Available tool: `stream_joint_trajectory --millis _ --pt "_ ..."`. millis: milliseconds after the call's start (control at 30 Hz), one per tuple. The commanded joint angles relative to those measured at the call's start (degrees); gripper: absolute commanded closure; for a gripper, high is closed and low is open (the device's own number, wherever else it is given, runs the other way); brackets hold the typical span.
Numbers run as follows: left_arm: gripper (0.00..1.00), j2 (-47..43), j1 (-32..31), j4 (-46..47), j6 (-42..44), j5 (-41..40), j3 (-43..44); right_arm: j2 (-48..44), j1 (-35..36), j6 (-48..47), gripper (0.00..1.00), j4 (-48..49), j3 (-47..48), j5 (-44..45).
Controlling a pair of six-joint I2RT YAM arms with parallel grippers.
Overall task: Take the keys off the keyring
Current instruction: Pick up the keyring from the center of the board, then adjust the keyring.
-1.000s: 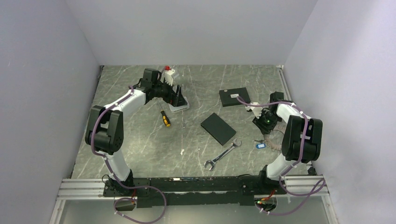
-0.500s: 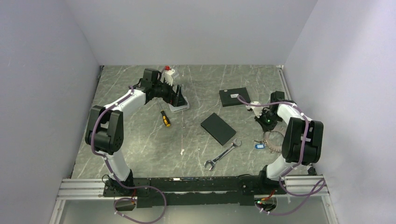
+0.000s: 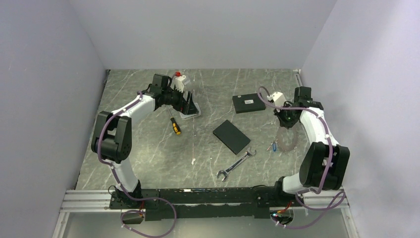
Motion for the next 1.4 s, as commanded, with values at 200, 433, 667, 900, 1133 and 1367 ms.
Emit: stream_joint_trajectory --millis 200,433,667,900,1133,1367 --pt "0.01 -3.08 -0.32 0.46 -0.90 0.53 1.17 -7.21 1.26 16.89 1.00 6.93 7.69 -8.16" --pt "0.01 -4.54 -0.32 -6.11 -0.64 6.01 5.31 -7.30 7.36 24.44 1.00 10.44 12.31 -5.73" --pt "0.01 -8.81 -1.23 -7.36 0.18 8.48 7.22 -5.56 13.61 33.33 1.00 13.88 17.68 -6.22" --pt "0.06 -9.29 -7.45 -13.30 -0.44 1.66 16.15 -3.51 15.42 47.12 1.00 21.79 17.18 -10.06" --pt "0.09 -5.51 -13.54 -13.69 -0.19 -6.79 21.30 0.74 17.81 59.31 1.00 28.06 17.61 -11.26" --pt "0.12 -1.00 -20.78 -14.55 2.26 -19.88 27.67 3.33 20.39 66.88 1.00 31.58 18.02 -11.72"
